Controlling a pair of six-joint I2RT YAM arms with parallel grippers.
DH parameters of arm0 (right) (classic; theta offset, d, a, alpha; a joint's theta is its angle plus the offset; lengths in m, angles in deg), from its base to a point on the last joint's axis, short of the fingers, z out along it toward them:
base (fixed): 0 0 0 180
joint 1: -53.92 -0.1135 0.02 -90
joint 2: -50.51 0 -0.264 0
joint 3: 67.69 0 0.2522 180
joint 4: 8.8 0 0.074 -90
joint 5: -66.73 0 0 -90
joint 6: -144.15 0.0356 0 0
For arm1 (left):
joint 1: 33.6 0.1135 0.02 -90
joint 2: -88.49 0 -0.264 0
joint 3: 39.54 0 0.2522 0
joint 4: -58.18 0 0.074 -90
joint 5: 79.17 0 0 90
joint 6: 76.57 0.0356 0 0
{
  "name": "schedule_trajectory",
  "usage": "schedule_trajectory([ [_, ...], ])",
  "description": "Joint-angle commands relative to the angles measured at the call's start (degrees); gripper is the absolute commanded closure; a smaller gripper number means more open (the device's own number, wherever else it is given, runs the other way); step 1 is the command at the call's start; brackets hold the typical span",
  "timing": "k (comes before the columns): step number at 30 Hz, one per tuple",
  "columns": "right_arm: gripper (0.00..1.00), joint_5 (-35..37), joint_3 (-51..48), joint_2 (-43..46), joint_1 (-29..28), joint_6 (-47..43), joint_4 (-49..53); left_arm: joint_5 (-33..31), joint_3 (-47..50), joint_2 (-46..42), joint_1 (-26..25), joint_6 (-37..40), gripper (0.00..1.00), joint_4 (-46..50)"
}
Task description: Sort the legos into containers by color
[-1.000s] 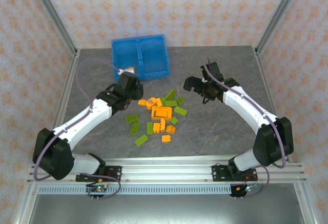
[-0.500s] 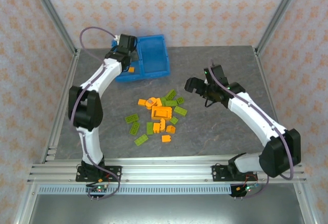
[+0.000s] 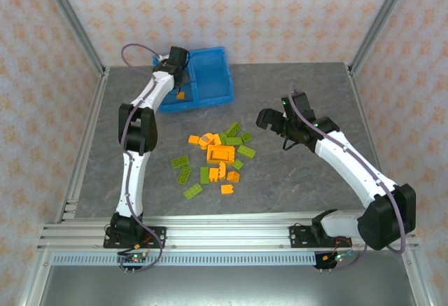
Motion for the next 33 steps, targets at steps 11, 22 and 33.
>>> schedule_trajectory([
  [11, 0.01, 1.33, 1.46, 0.7, -0.3, 0.67, 1.87, 3.07, 2.87, -11.29, 0.05, -0.45, 0.36, 0.6],
  [22, 0.01, 1.39, 1.37, -0.86, -0.41, 1.13, 0.32, 13.03, 35.07, -42.62, -4.71, -2.65, 0.37, -11.78],
  [33, 0.01, -0.12, 3.78, -6.76, -0.47, 0.55, -1.72, 8.97, 64.01, -58.41, -24.25, -0.91, 0.38, -8.7],
])
